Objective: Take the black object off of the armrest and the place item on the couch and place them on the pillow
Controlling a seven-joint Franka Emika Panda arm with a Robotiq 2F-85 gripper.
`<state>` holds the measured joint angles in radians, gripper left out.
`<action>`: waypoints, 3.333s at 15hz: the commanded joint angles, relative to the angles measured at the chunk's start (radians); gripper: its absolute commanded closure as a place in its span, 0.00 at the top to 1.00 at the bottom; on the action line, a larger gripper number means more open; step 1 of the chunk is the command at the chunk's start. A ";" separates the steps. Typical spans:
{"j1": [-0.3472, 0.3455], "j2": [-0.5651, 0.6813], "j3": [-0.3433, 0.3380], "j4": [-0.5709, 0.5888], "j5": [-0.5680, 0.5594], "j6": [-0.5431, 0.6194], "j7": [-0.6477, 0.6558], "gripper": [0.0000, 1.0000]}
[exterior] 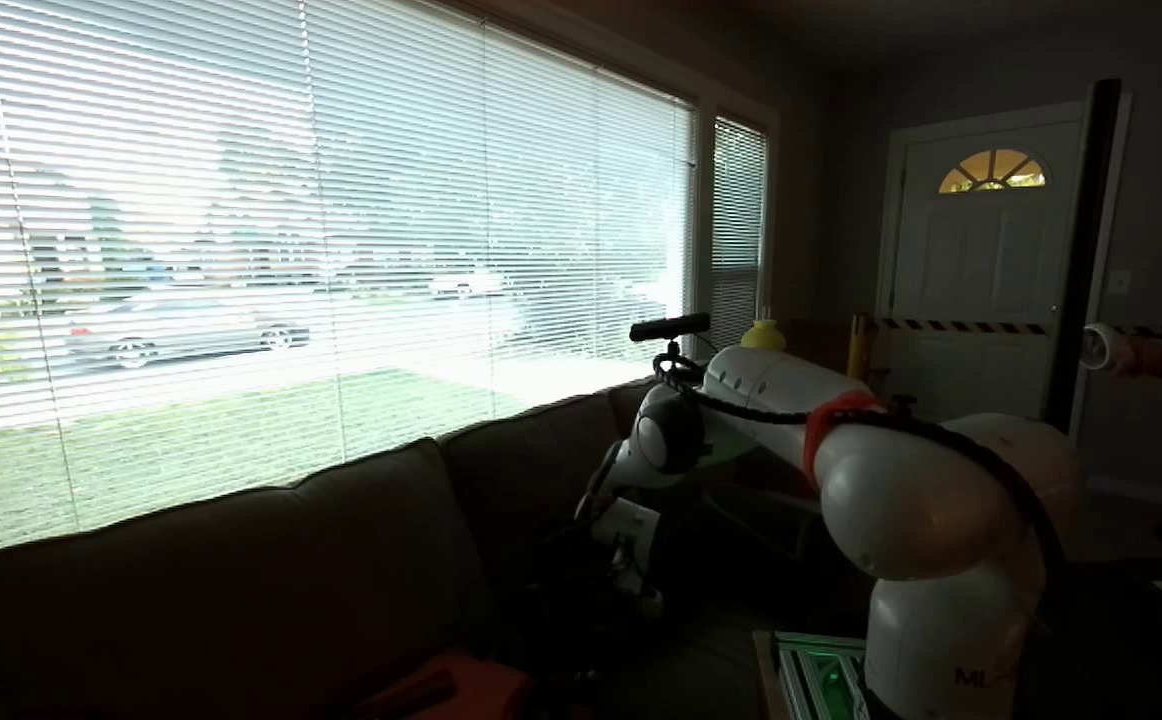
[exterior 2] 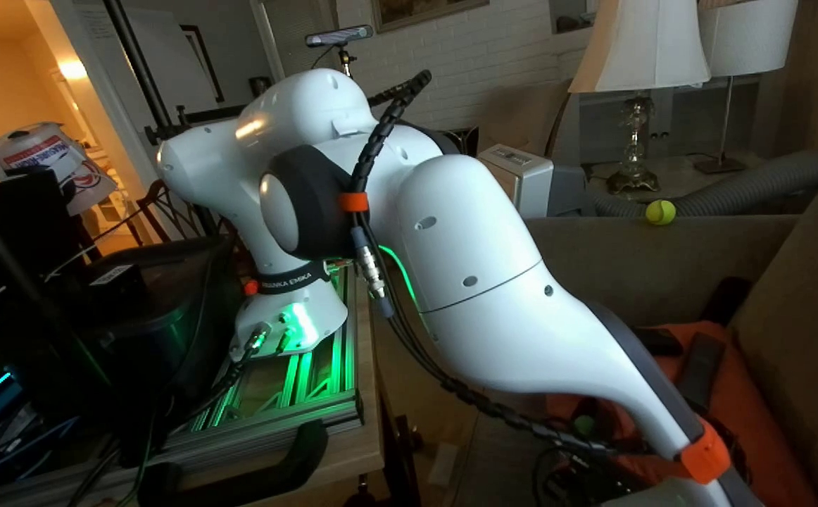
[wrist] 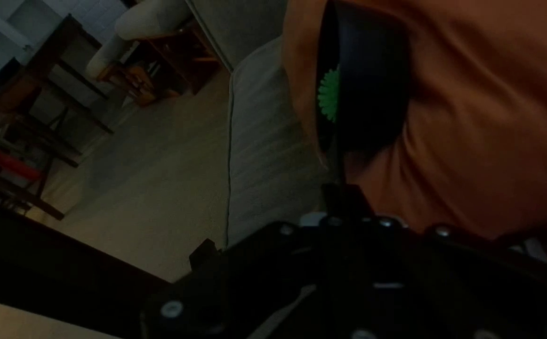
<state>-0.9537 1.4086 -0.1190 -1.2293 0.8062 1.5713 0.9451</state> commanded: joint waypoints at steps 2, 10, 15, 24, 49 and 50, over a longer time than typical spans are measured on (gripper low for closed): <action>0.007 0.068 0.034 0.112 0.079 -0.066 0.030 0.01; 0.057 0.119 0.065 0.201 0.161 -0.099 0.052 0.01; 0.092 0.077 0.078 0.148 0.217 -0.082 0.053 0.01; 0.156 0.084 0.073 0.170 0.295 -0.074 0.063 0.01; 0.231 -0.022 -0.082 0.212 0.063 -0.054 -0.223 1.00; 0.244 -0.043 -0.088 0.201 0.043 -0.052 -0.254 1.00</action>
<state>-0.7559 1.4335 -0.1785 -0.9775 0.9092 1.5046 0.7806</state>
